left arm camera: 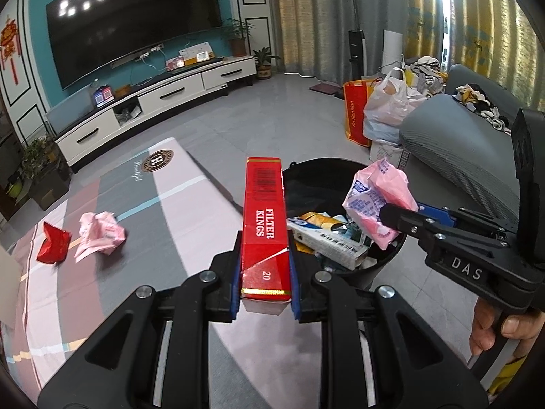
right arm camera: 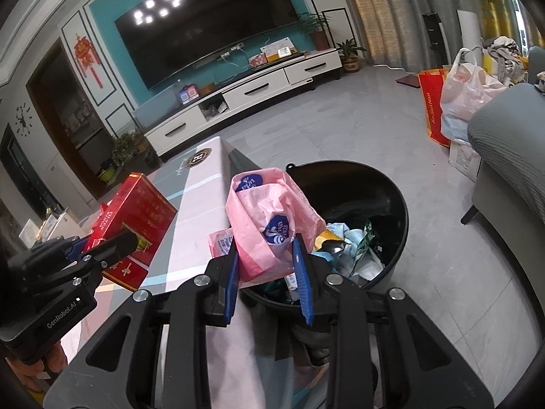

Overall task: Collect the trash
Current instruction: 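Carry the red box and pink tissue pack over the black bin and release both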

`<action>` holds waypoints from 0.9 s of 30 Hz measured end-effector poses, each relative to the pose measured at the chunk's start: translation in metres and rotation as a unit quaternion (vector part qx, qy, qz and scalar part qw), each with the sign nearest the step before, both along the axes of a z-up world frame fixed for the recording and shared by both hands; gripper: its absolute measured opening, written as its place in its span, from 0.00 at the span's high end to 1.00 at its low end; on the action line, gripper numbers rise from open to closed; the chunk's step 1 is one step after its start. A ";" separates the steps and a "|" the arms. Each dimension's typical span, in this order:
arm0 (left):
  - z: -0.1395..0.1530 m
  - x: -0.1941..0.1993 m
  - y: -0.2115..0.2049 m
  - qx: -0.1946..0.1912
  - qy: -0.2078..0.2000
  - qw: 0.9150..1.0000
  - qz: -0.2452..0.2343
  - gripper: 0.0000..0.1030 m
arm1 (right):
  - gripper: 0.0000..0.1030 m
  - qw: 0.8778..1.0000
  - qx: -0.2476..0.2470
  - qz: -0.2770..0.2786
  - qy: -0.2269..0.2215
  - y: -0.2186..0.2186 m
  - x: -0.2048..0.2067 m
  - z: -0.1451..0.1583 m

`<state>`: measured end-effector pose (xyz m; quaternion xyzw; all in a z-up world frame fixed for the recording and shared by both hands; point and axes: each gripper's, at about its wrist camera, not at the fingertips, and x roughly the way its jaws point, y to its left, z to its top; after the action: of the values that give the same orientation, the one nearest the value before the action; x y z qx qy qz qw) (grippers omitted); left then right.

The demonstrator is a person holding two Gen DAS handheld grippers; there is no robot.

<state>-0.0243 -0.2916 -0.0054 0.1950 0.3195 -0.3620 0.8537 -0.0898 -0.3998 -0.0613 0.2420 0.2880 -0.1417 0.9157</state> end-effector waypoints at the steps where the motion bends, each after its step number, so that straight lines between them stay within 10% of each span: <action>1: -0.001 0.001 -0.004 0.000 0.002 1.000 -0.003 0.78 | 0.71 1.000 0.000 -0.002 0.000 -0.002 0.000 -0.001; 27: -0.028 0.018 -0.075 0.023 0.009 0.999 -0.042 0.78 | 0.71 0.999 0.007 -0.032 0.013 -0.032 0.013 -0.019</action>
<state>-0.0067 -0.3662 -0.0334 0.2244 0.3267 -0.3920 0.8302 -0.0766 -0.4314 -0.0801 0.2553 0.2929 -0.1725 0.9052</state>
